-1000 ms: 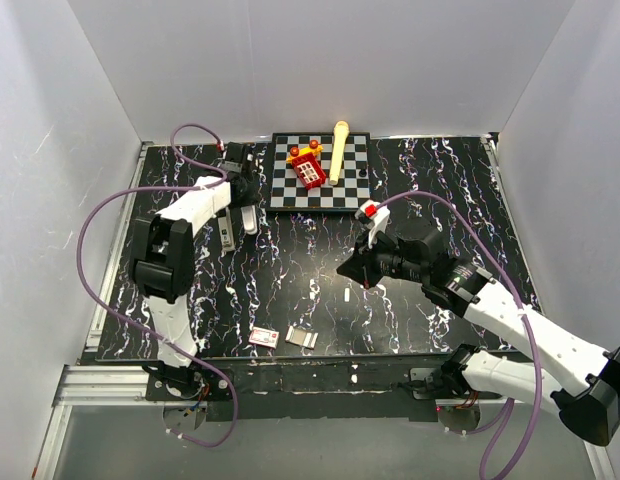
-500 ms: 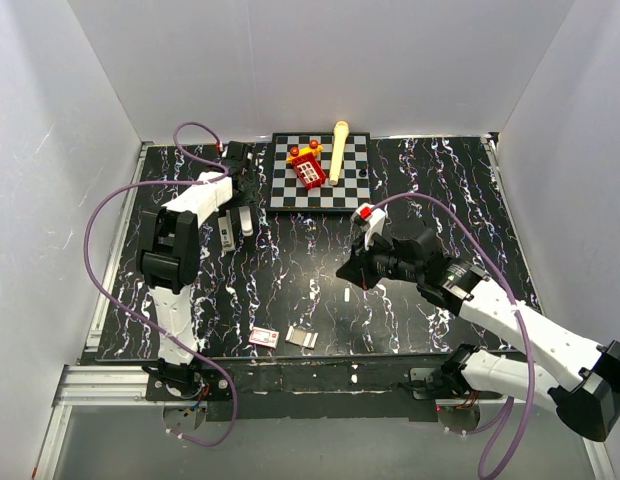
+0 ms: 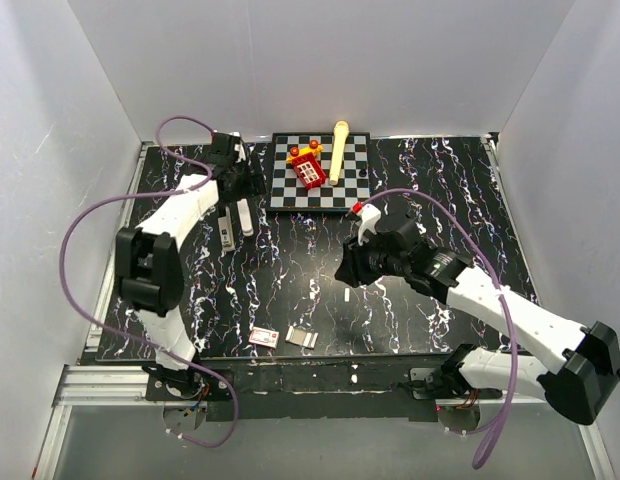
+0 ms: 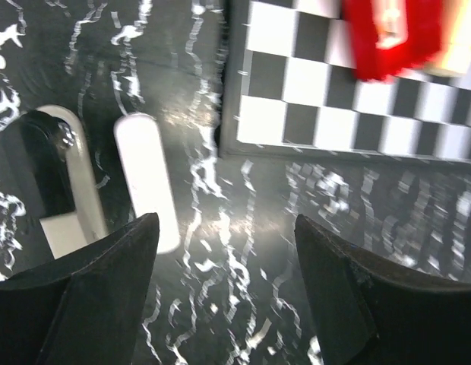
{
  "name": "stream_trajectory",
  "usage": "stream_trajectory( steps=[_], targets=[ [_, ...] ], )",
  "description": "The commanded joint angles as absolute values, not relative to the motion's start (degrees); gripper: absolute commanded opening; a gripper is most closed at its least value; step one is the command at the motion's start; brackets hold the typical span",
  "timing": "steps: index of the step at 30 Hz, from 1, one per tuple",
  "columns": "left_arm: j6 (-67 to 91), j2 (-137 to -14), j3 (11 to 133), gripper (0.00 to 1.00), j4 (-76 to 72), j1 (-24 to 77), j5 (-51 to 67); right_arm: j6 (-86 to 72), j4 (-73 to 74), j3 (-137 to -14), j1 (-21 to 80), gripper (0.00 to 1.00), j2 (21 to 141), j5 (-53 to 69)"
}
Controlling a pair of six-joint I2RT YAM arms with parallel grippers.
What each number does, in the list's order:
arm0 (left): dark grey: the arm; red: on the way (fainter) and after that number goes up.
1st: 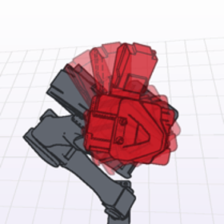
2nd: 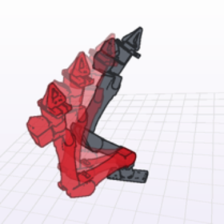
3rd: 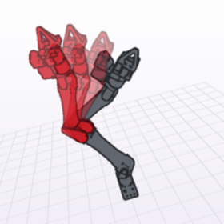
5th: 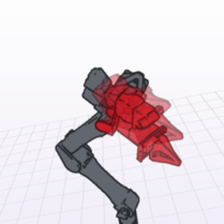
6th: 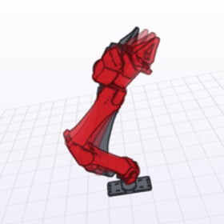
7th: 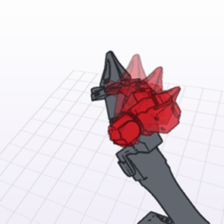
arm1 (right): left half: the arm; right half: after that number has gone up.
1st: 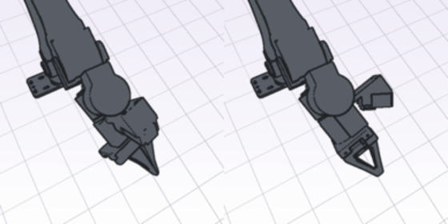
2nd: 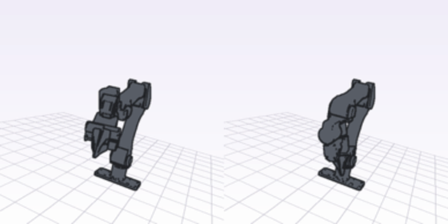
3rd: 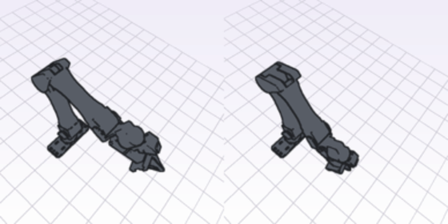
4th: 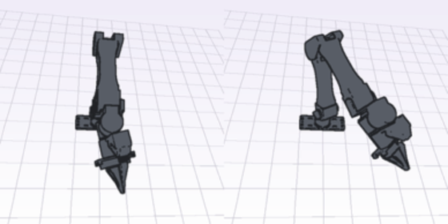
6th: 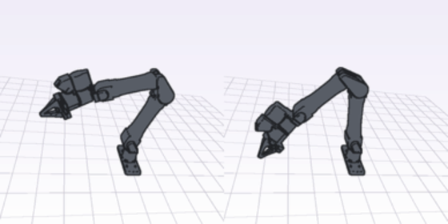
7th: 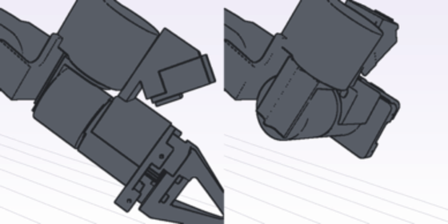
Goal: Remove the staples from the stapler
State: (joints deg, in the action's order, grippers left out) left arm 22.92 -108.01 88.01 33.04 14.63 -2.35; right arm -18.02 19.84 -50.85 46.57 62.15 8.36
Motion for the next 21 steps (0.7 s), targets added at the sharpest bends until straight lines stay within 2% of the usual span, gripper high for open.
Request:
stream_trajectory(
  steps=[1, 3, 9, 21],
  targets=[
    [25.0, -94.7, 83.5, 0.72, 29.5, 14.5, 10.4, -23.3, 23.5, -52.8, 46.6, 0.47, 66.1, 3.0],
    [24.1, -91.3, 82.1, 0.72, 29.7, 14.6, 13.5, -25.6, 24.8, -52.9, 46.6, 0.51, 68.2, 0.9],
    [20.2, -81.7, 76.7, 0.73, 32.4, 14.7, 19.7, -31.7, 24.2, -51.9, 47.0, 0.52, 73.4, -1.4],
    [16.7, -68.6, 62.2, 0.73, 33.5, 14.6, 19.7, -36.9, 26.8, -51.4, 60.5, 0.51, 76.8, -0.4]
  ],
)
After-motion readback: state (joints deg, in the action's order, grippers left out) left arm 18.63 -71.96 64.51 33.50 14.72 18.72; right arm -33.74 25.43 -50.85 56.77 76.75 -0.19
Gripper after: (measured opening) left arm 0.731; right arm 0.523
